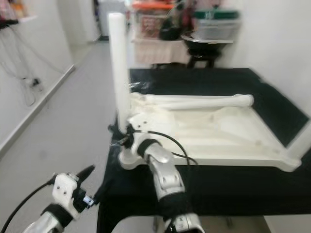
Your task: Building children table
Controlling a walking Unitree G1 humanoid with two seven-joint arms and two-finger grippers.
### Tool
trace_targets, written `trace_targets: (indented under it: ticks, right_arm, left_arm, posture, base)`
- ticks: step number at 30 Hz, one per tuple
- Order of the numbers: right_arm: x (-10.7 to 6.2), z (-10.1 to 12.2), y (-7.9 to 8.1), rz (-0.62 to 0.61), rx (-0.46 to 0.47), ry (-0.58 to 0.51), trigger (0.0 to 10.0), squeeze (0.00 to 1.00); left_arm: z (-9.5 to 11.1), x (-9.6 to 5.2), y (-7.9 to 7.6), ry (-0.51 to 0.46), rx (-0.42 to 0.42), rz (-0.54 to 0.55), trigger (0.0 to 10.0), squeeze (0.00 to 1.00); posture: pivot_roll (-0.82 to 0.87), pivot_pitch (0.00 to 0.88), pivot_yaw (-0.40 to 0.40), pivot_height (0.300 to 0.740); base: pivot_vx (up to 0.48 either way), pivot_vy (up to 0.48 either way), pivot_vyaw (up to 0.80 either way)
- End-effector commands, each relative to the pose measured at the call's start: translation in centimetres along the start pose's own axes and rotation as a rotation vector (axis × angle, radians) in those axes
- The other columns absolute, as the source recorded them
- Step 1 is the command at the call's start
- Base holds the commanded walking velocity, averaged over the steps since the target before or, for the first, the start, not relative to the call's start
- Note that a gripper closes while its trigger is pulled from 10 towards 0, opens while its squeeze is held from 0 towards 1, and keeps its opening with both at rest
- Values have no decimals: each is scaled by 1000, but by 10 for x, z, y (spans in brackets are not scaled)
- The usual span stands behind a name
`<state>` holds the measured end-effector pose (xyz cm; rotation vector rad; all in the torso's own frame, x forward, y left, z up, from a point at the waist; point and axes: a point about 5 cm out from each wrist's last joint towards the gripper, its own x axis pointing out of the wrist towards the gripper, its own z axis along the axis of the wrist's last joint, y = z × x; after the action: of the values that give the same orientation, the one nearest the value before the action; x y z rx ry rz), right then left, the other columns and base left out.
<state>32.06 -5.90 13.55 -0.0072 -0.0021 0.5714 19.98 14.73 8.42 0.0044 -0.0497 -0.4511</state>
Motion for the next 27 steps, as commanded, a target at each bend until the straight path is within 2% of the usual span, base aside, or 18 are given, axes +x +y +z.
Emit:
trace_targets:
  ticks: [1, 2, 5, 6, 8, 9, 11, 12, 14, 15, 16, 18, 19, 20, 22, 24, 25, 27]
  right_arm:
    - [-7, -35, 9, -62, 59, 135, 0, 0]
    - [-2, -31, 4, -53, 26, 126, 0, 0]
    - [3, -30, 2, -37, 7, 125, 0, 0]
    - [8, -29, 3, -18, 9, 131, 10000, 0]
    - [11, -29, 4, -5, 15, 137, 10000, 0]
    - [13, -22, 6, 35, 46, 114, 10000, 1000]
    - [17, -3, 11, 126, 88, 46, 10000, 1000]
    - [17, -3, 11, 126, 88, 46, 10000, 1000]
    - [19, 15, 11, 218, 81, -19, 10000, 1000]
    - [19, 25, 10, 326, 55, -47, 10000, 361]
    - [19, 25, 10, 326, 55, -47, 10000, 361]
    - [19, 30, 8, 404, 35, -65, 10000, 361]
    - [19, 35, 4, 492, 16, -71, 10000, 0]
    - [19, 35, 4, 492, 16, -71, 10000, 0]
    - [16, 35, -9, 684, -61, -35, 10000, 0]
    - [12, 31, -18, 812, -89, 26, 10000, 0]
    - [12, 29, -21, 843, -93, 45, 10000, 0]
    - [15, 30, -25, 821, -73, 50, 10000, 0]
  left_arm:
    - [-2, -1, 1, 17, -2, -6, 10000, 0]
    - [-2, 0, 1, 19, -4, -9, 10000, 0]
    - [-2, 0, 1, 18, -4, -6, 10000, 0]
    - [-3, 1, 1, 16, -1, 0, 10000, 0]
    - [-3, 1, 1, 15, 2, 5, 10000, 0]
    - [-3, 2, 1, 13, 4, 9, 10000, 0]
    - [-3, 3, 0, 13, 3, 11, 10000, 0]
    - [-3, 3, 0, 13, 3, 11, 10000, 0]
    - [-3, 4, 0, 13, -1, 9, 10000, 0]
    - [-3, 4, 0, 13, -3, 7, 10000, 0]
    - [-3, 4, 0, 13, -3, 7, 10000, 0]
    - [-3, 4, 0, 13, -4, 5, 10000, 0]
    - [-3, 5, -1, 13, -4, 5, 10000, 0]
    - [-3, 5, -1, 13, -4, 5, 10000, 0]
    - [-4, 5, -1, 12, -5, 5, 10000, 0]
    - [-4, 6, 0, 11, -5, 6, 10000, 0]
    - [-4, 6, 0, 11, -5, 6, 10000, 0]
    - [-4, 6, 0, 11, -4, 6, 10000, 0]
  posture:
    - [-2, 0, 20, 740]
    - [1, 0, 9, 740]
    - [9, 0, 1, 740]
    - [10, 0, -1, 740]
    - [11, 0, -2, 740]
    - [9, 0, -1, 740]
    - [9, 0, -2, 740]
    - [9, 0, -2, 740]
    - [9, 0, -1, 740]
    - [5, 0, 1, 740]
    - [5, 0, 1, 740]
    - [5, 0, 1, 740]
    - [8, 0, -1, 740]
    - [8, 0, -1, 740]
    - [13, 0, -1, 740]
    - [19, 0, -1, 740]
    - [19, 0, -1, 740]
    - [21, 0, 0, 740]
  base:
    - [0, 0, 0]
    - [0, 0, 0]
    - [0, 0, 0]
    - [0, 0, 0]
    - [0, 0, 0]
    - [0, 0, 0]
    - [0, 0, 0]
    - [0, 0, 0]
    - [0, 0, 0]
    - [0, 0, 0]
    - [0, 0, 0]
    - [0, 0, 0]
    - [0, 0, 0]
    - [0, 0, 0]
    - [0, 0, 0]
    - [0, 0, 0]
    - [0, 0, 0]
    - [0, 0, 0]
